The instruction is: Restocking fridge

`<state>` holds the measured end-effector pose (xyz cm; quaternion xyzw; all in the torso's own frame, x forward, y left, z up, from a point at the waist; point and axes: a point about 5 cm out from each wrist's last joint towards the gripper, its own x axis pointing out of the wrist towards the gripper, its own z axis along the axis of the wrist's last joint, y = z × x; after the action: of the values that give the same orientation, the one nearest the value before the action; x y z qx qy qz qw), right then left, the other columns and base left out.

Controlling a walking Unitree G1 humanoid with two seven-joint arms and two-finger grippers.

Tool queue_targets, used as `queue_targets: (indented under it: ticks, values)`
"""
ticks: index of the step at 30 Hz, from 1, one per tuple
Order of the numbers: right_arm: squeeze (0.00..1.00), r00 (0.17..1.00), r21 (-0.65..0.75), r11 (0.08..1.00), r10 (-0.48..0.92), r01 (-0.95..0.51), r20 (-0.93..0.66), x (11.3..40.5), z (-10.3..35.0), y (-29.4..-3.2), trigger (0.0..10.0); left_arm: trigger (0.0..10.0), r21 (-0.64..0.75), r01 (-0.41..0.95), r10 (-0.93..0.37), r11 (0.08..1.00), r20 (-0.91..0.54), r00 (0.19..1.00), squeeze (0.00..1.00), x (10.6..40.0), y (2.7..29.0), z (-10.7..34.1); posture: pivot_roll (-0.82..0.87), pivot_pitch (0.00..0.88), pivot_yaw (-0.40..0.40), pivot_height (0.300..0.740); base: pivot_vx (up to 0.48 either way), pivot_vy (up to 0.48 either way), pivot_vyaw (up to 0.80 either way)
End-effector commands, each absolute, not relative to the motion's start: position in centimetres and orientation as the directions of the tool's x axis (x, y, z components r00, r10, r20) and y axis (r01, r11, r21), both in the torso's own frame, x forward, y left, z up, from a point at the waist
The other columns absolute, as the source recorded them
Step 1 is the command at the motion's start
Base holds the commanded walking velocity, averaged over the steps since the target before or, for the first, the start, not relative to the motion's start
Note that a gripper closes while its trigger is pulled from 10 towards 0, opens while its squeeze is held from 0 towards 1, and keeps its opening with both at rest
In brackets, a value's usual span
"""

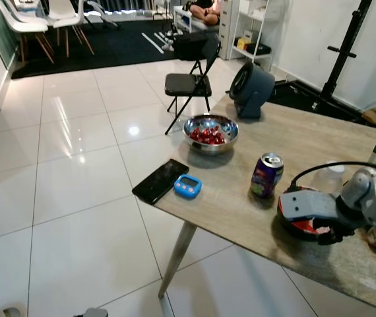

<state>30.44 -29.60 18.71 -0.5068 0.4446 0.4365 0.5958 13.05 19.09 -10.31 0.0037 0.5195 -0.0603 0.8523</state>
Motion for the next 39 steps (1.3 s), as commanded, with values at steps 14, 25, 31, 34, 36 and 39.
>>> queue_targets:
  ticks: [14, 25, 31, 34, 36, 39]
  values:
    - [0.0, 0.212, -0.203, 0.123, 0.059, -0.971, -0.976, 30.63, 17.95, -29.82, 1.0, 10.0, -0.084, 0.106, -0.12, 0.991, -0.905, 0.408, 0.0, 11.93, 18.16, -10.81, -0.04, 0.046, -0.034, 0.74, 0.0, 0.0, 0.0]
    - [0.0, 0.214, -0.204, 0.128, 0.07, -0.971, -0.974, 30.82, 17.76, -29.74, 0.0, 10.0, -0.083, 0.104, -0.119, 0.991, -0.902, 0.415, 0.0, 12.3, 18.32, -10.69, -0.04, 0.038, -0.026, 0.74, 0.0, 0.0, 0.0]
    - [0.0, 0.215, -0.205, 0.127, 0.076, -0.971, -0.974, 30.84, 17.84, -29.71, 0.0, 10.0, -0.079, 0.106, -0.116, 0.991, -0.9, 0.42, 0.0, 12.52, 18.46, -10.6, -0.04, 0.035, -0.024, 0.74, 0.0, 0.0, 0.0]
    - [0.0, 0.213, -0.202, 0.121, 0.087, -0.972, -0.973, 30.74, 17.93, -29.63, 0.0, 10.0, -0.078, 0.108, -0.117, 0.991, -0.899, 0.422, 0.0, 12.6, 18.46, -10.58, -0.04, 0.034, -0.022, 0.74, 0.0, 0.0, 0.0]
    - [0.0, 0.212, -0.2, 0.118, 0.097, -0.973, -0.972, 30.69, 17.97, -29.5, 0.0, 10.0, -0.078, 0.109, -0.117, 0.991, -0.899, 0.422, 0.0, 12.61, 18.46, -10.57, -0.05, 0.035, -0.021, 0.74, 0.0, 0.0, 0.0]
    - [0.0, 0.215, -0.203, 0.113, 0.102, -0.973, -0.971, 30.65, 18.04, -29.41, 0.0, 10.0, -0.077, 0.111, -0.117, 0.991, -0.899, 0.421, 0.0, 12.61, 18.46, -10.58, -0.05, 0.035, -0.021, 0.74, 0.0, 0.0, 0.0]
